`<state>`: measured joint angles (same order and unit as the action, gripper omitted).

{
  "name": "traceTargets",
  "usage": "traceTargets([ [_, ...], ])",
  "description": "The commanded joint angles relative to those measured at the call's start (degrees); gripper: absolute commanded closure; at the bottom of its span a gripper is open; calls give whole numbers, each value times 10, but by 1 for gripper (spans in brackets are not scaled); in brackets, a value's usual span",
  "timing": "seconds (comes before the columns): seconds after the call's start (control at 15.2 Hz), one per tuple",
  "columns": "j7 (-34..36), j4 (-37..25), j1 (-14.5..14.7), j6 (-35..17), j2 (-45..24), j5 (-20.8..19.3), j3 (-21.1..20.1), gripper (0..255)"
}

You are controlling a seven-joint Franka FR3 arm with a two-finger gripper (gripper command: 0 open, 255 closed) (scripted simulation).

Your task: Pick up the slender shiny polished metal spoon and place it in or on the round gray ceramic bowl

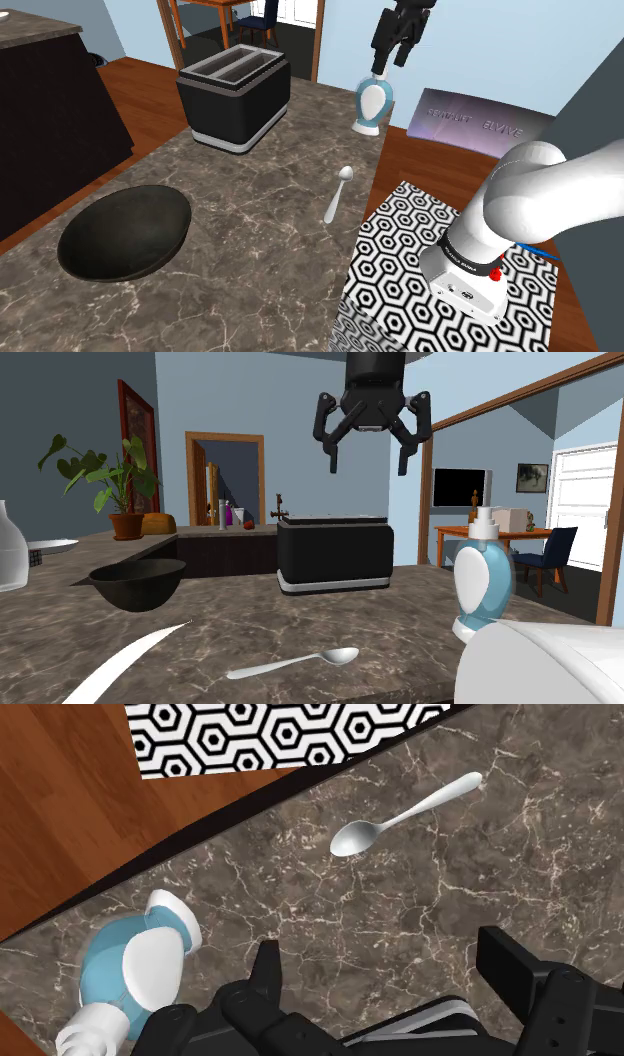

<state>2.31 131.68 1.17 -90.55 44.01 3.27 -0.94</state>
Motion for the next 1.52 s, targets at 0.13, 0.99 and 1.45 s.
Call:
traceTargets([
  [0.13, -16, 30, 7, -25, -8, -1, -1, 0],
  [0.99, -113, 190, 49, -210, -119, -13, -8, 0],
  [1.45, -136, 236, 59, -292, -177, -17, -12, 0],
])
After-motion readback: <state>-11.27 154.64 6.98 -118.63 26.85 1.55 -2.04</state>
